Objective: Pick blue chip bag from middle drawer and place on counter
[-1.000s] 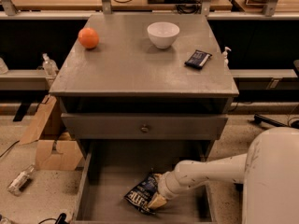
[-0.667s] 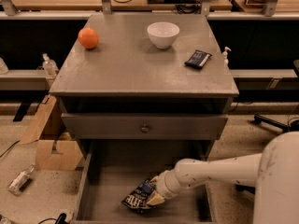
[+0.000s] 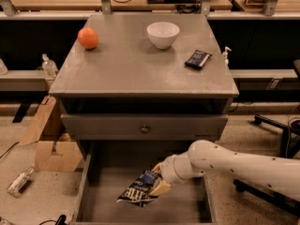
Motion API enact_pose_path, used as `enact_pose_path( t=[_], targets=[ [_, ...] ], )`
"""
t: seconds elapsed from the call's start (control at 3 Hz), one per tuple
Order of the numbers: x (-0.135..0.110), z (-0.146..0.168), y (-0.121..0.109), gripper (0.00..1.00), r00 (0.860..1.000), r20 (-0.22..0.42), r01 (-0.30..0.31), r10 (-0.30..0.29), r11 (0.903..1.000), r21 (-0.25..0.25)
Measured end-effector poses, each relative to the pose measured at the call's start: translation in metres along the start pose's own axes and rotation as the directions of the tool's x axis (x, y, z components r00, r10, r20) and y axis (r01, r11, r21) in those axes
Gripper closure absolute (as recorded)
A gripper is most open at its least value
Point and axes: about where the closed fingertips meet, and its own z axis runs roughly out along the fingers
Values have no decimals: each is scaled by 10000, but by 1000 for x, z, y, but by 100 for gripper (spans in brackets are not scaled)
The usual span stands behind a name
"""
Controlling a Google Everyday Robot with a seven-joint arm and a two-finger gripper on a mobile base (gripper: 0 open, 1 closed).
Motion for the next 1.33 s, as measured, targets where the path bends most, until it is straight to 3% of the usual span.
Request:
enact_pose_path(
  t=[0.33, 0.67, 1.33],
  targets=[
    [-34, -88, -27, 100, 9997, 252, 48, -57, 9993, 364],
    [-68, -172, -61, 100, 10000, 10, 88, -89, 9972, 744],
    [-145, -315, -109, 100, 9939, -1090, 336, -184, 9896, 1400]
  ],
)
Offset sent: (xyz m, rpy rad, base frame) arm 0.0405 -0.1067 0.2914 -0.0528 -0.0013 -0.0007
